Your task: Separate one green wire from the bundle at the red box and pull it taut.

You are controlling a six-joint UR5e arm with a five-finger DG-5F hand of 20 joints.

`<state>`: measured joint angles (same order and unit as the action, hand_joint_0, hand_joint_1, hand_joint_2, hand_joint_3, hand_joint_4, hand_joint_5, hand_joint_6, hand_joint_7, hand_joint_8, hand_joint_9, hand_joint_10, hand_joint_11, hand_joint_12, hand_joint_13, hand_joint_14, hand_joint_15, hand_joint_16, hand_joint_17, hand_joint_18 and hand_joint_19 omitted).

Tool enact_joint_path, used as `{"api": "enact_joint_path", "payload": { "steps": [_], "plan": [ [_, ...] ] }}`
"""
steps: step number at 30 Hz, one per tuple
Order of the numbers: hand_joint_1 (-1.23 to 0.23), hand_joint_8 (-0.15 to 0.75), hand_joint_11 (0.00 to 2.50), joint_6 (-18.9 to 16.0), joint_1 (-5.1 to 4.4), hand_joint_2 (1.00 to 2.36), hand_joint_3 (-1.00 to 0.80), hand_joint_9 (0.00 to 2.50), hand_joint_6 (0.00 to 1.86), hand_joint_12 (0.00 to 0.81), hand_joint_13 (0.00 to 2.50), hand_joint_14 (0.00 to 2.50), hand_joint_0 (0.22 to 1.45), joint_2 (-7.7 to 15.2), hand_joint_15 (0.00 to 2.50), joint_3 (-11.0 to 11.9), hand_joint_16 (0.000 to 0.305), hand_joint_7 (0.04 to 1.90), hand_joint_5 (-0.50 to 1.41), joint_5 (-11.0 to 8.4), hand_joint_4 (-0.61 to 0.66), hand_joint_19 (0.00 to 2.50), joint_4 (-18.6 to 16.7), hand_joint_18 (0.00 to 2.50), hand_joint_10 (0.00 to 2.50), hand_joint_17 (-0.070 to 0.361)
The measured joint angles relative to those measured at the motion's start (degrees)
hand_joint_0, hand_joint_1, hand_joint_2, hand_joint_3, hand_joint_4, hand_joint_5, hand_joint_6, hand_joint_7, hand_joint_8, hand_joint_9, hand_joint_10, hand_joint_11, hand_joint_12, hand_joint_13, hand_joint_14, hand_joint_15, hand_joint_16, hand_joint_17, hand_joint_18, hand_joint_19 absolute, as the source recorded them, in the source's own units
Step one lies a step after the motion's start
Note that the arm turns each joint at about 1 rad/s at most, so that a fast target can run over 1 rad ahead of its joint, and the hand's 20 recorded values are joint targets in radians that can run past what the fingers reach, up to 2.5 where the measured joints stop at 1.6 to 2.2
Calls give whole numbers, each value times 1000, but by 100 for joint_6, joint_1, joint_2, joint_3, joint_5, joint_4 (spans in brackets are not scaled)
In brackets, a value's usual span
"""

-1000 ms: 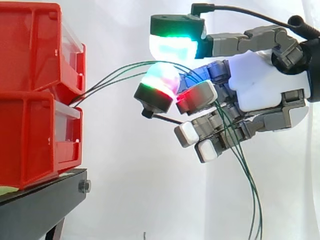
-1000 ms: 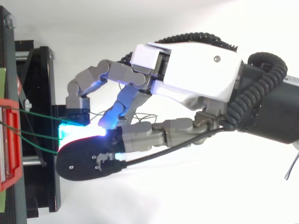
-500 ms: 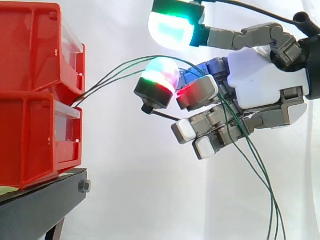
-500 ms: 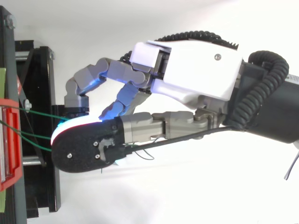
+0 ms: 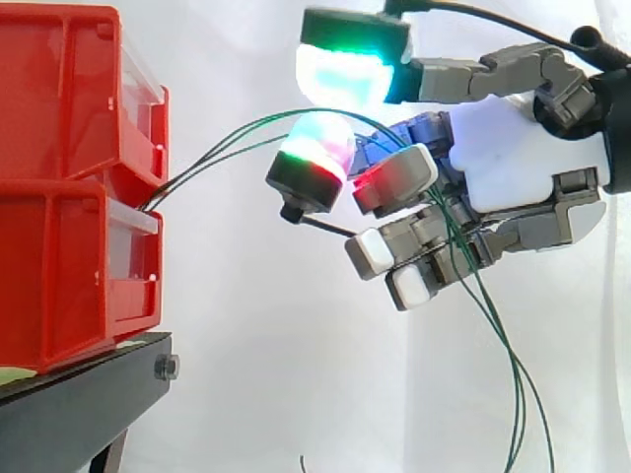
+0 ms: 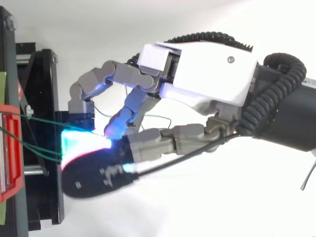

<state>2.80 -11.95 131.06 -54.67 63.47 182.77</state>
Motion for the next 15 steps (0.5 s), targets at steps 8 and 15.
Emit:
{"api": "enact_joint_path", "payload": {
  "steps": [8, 15],
  "plan": [
    [-643, 255, 1386, -6, 0, 1003, -460, 1224, 889, 398, 954, 25, 571, 3, 747, 0, 49, 1045, -168, -1, 86, 716, 4, 829, 15, 110],
    [-778, 249, 1390, -7, -1, 1016, -252, 1203, 892, 399, 948, 26, 611, 3, 752, -1, 48, 1101, -170, -1, 46, 705, 4, 829, 16, 109]
  ]
}}
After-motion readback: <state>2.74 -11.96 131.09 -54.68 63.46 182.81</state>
